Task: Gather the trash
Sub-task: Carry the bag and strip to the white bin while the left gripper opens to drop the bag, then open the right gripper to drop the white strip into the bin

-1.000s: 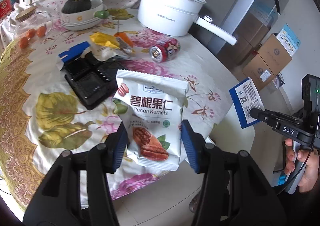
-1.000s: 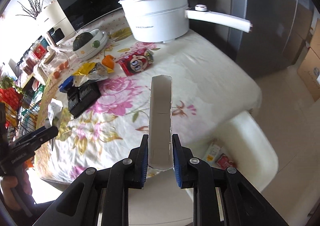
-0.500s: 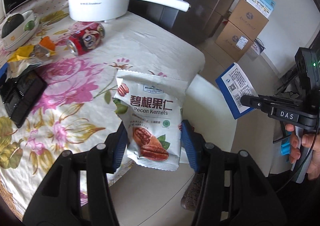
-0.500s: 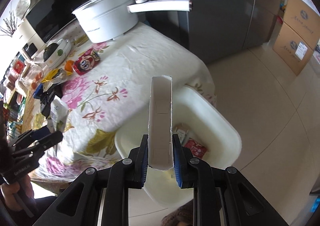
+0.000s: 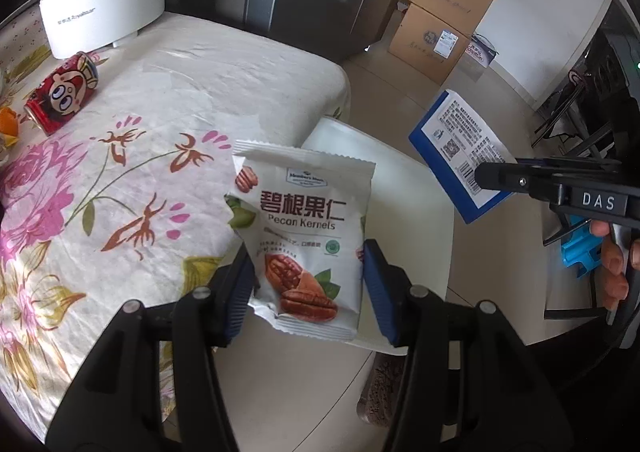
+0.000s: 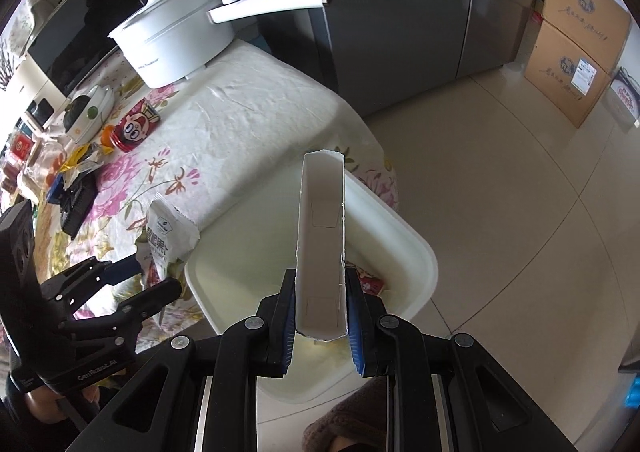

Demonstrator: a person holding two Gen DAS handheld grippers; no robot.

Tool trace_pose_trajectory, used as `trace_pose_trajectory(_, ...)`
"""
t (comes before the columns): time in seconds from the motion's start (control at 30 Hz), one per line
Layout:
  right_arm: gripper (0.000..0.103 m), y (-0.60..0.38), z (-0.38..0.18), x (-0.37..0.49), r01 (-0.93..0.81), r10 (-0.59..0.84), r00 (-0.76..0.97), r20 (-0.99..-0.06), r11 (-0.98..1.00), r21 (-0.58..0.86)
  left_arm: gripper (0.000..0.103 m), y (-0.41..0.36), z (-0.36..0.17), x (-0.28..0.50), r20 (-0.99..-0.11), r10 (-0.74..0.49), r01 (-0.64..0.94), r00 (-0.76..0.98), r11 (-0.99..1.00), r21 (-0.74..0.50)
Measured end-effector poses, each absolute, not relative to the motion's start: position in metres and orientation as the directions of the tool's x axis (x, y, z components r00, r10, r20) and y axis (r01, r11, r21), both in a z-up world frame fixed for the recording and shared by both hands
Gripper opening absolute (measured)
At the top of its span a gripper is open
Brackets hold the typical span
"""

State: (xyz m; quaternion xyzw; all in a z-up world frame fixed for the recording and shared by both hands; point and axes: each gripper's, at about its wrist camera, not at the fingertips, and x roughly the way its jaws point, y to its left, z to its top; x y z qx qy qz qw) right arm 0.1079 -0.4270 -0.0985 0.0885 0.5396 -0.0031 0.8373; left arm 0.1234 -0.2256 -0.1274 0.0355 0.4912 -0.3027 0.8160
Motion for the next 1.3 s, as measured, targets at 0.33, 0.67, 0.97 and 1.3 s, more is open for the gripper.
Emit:
trace_pose_trajectory(0.33,0.023,-0.441,-0.103,0.103,0.123,0.068,0.407,-0.911,0.984,0.128,0.087,-0.228,-0.126,0.126,-0.836,-0.405,0.526,0.371,0.834,-0.170)
trace_pose_trajectory(0.67,0.024,-0.431,-0.102,0.107,0.111,0.073,0.407,-0.910,0.985,0.129,0.090,-0.185,-0.112,0.129,-0.843,-0.347,0.454,0.412,0.880,-0.140)
trace_pose_trajectory(0.97,0.073,-0.416,-0.092,0.112,0.126,0.087,0.438,-0.895,0.979,0.157,0.091,-0.133,-0.100,0.123,-0.848,-0.293,0.369,0.441,0.921,-0.126)
trace_pose_trajectory(1.3,0.074,-0.376,-0.085,0.125,0.071,0.105,0.442,-0.891,0.986,0.151,0.097,-0.084,-0.092,0.116,-0.855,-0.236,0.285,0.462,0.952,-0.109)
